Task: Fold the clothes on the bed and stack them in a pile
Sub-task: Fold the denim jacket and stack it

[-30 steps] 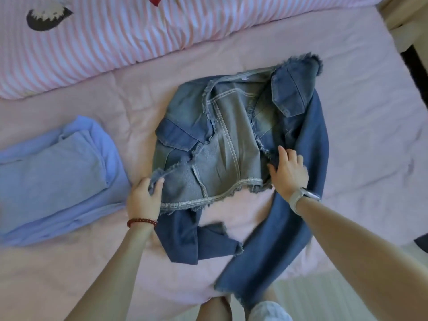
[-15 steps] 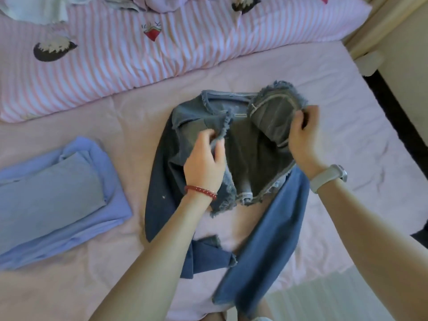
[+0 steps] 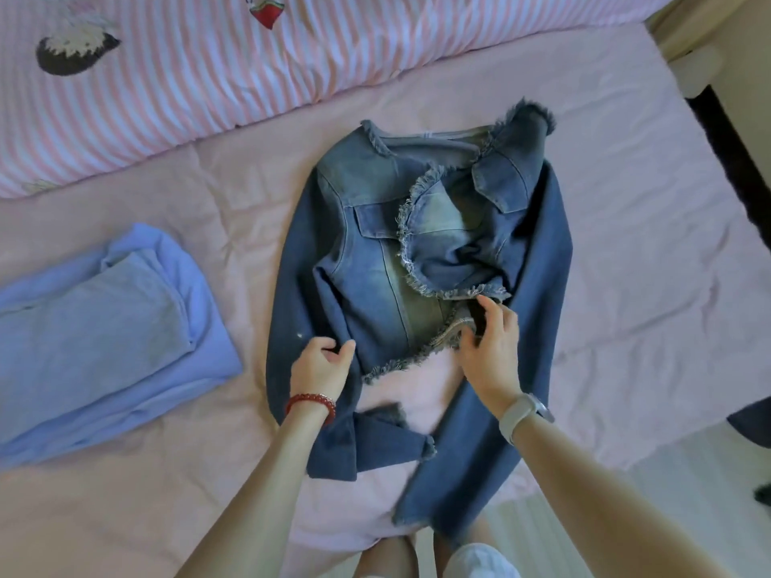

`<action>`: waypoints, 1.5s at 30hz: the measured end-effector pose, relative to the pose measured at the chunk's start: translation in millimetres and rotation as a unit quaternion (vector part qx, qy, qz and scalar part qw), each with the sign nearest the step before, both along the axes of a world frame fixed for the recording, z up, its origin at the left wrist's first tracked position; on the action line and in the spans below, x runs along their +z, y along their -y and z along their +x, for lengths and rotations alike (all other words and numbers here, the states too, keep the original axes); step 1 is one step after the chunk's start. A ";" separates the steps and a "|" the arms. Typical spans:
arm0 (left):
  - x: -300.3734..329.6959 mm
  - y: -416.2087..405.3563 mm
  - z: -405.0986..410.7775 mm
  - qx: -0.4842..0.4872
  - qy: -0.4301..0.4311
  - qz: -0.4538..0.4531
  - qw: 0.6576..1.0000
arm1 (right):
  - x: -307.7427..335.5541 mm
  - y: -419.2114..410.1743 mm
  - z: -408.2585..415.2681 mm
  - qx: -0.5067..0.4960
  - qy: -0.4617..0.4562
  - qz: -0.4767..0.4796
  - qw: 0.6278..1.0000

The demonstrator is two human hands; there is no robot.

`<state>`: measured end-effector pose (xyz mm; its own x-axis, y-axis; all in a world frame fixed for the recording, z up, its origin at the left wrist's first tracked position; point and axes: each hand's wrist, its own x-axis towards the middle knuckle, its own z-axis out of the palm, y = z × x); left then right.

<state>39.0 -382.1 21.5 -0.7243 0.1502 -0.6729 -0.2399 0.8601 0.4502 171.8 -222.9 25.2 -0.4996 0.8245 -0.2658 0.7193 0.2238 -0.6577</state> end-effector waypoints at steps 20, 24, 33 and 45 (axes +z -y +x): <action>20.4 25.5 -14.9 0.129 -0.299 0.044 0.944 | 32.4 -50.8 25.9 0.186 0.093 0.169 0.963; 24.1 16.6 -4.4 -0.061 -0.341 -0.014 0.938 | 9.8 -38.0 38.6 0.252 0.189 0.040 0.948; 12.4 -28.9 64.5 -0.355 -0.222 0.073 0.905 | -24.4 -22.5 84.3 -0.199 0.184 -0.108 0.957; 52.0 -165.9 66.5 -0.374 -0.213 0.157 0.889 | 61.6 -194.3 147.5 -0.088 0.088 -0.012 0.992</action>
